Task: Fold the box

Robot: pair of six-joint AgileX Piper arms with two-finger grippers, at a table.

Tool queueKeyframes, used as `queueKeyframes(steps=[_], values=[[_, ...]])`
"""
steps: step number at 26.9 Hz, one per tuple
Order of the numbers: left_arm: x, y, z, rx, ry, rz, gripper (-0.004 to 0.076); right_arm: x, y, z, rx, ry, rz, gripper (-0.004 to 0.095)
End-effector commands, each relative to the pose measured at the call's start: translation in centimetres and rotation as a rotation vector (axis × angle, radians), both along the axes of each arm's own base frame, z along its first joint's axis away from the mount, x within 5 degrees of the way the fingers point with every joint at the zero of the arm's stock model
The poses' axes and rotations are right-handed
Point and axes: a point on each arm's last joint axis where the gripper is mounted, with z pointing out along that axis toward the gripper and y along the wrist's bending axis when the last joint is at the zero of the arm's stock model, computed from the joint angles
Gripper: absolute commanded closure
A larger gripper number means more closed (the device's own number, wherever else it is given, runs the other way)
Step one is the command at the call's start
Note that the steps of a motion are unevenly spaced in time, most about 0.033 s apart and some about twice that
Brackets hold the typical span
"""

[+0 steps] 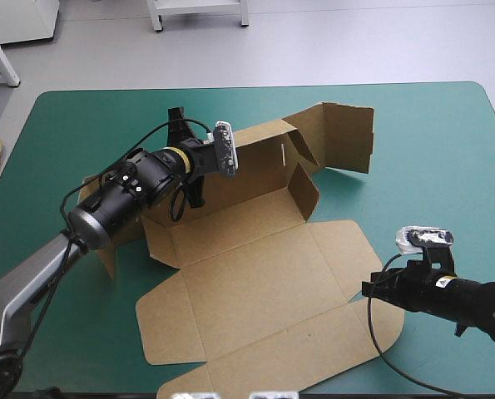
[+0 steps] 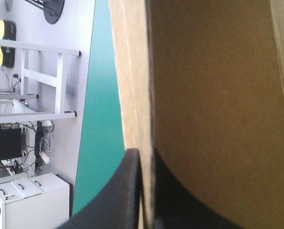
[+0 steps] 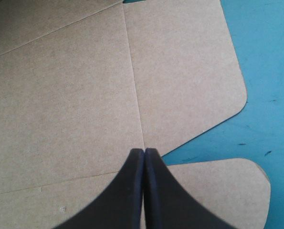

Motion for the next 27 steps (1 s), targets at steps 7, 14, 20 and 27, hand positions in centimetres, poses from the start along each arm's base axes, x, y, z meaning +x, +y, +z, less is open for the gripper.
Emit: queueKeyframes(steps=[7,14,20,27], values=[[-3.4,0.2,0.7,-0.127,-0.006,-0.026,0.0733,2.0,0.0,3.6,0.02,-0.178,-0.026,0.0921],[-3.2,0.1,-1.6,-0.123,-0.044,-0.04,0.0733,6.1,0.2,5.3,0.021,-0.156,-0.022,0.0921],[-2.4,0.6,-2.3,-0.134,-0.088,0.068,0.0733,8.3,0.6,6.9,0.028,-0.157,0.003,0.0921],[-2.4,0.5,-2.7,-0.125,-0.08,0.078,0.0733,9.0,0.9,7.1,0.062,-0.164,0.021,0.0921]])
